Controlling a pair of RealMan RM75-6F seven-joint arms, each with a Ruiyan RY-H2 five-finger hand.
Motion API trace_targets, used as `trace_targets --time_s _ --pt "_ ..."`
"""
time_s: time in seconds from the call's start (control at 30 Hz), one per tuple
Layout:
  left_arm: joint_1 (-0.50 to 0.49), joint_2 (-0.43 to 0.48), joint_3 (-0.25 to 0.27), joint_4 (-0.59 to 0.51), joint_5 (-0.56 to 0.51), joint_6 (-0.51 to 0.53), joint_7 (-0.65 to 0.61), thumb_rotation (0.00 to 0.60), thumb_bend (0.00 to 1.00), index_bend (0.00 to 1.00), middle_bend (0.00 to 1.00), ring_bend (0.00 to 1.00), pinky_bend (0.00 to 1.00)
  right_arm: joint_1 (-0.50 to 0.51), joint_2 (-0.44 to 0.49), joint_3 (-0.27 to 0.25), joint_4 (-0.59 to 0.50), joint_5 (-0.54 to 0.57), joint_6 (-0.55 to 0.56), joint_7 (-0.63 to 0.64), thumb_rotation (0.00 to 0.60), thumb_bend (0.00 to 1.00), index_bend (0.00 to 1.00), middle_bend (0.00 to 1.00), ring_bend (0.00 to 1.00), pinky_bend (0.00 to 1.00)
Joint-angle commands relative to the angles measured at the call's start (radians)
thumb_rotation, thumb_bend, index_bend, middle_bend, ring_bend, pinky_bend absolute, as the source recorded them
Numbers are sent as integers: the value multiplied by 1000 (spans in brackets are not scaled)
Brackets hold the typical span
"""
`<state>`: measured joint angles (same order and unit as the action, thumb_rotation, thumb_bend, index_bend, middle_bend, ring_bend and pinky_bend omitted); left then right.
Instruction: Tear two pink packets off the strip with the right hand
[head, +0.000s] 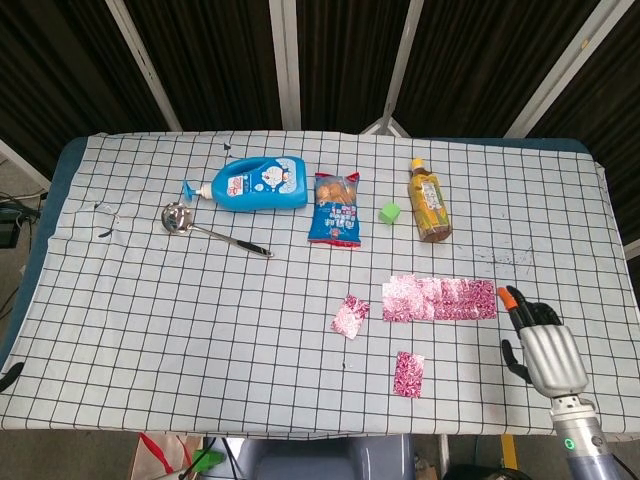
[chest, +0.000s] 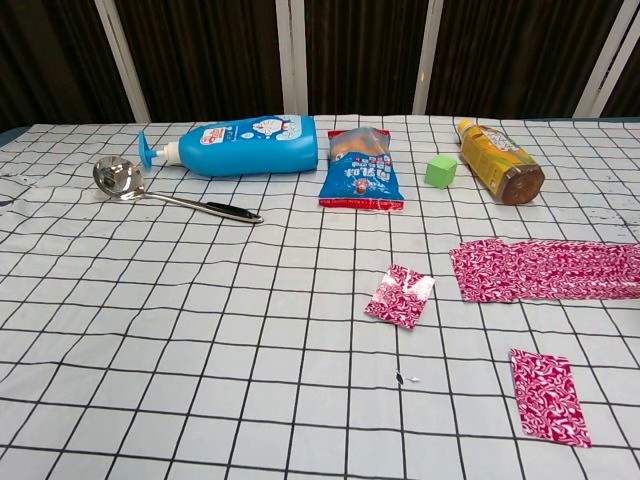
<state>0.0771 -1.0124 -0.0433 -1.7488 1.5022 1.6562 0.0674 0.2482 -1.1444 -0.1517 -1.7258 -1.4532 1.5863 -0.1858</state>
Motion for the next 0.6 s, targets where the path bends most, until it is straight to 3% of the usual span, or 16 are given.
trace_targets --time_s 0.03,0.23,0.6 --pt "2 0 -1 -1 -3 2 2 600 276 162 0 0 84 -87 -6 -23 105 -93 117 85 600 447 7 76 182 162" --pt "2 -1 3 -2 4 2 8 600 276 162 0 0 84 -139 10 -6 144 -107 188 98 600 448 7 75 178 161" --pt "-1 0 4 2 4 -5 2 600 276 162 0 0 84 -172 51 15 148 -121 183 143 600 448 7 76 178 161"
